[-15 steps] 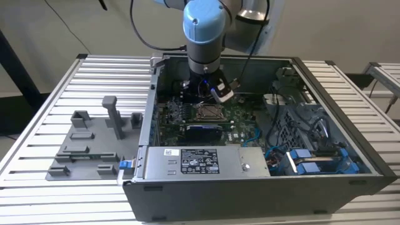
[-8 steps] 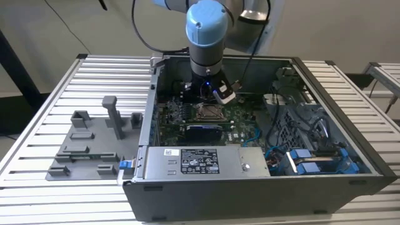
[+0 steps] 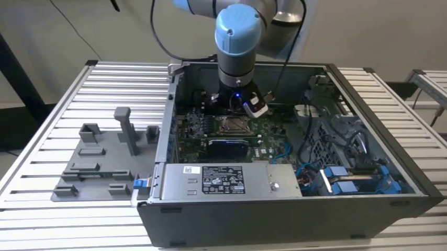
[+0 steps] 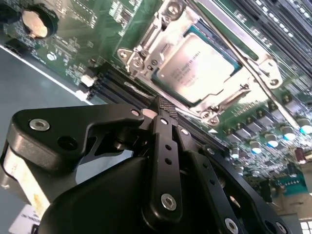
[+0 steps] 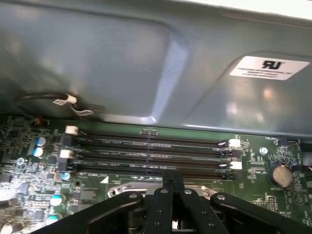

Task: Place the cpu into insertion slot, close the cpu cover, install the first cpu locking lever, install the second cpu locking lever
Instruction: 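Install the first cpu locking lever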

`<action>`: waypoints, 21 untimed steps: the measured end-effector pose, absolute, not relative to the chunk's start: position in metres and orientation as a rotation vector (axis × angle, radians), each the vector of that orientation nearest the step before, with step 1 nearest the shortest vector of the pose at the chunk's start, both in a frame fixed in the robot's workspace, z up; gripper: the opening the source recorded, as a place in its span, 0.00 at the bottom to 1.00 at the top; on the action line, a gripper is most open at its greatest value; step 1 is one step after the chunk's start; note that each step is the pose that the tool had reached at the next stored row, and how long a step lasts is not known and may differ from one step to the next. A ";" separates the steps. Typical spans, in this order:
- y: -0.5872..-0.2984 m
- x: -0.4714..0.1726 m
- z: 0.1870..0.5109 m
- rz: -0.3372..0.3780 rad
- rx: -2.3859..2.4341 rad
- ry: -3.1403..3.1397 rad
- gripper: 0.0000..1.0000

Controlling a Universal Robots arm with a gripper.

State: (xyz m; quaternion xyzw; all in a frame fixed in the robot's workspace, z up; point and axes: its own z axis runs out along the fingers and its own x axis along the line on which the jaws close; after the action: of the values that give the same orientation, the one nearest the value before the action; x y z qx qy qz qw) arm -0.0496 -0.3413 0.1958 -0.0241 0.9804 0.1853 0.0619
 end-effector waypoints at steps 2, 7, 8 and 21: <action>-0.341 -0.046 0.195 0.562 -0.075 2.964 0.11; -0.341 -0.040 0.192 0.564 -0.080 2.964 0.11; -0.341 -0.039 0.192 0.564 -0.081 2.964 0.11; -0.342 -0.034 0.188 0.649 -0.081 2.944 0.11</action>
State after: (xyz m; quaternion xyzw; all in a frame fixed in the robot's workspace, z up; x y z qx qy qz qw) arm -0.0337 -0.3419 0.1879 -0.0267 0.9742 0.2149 0.0628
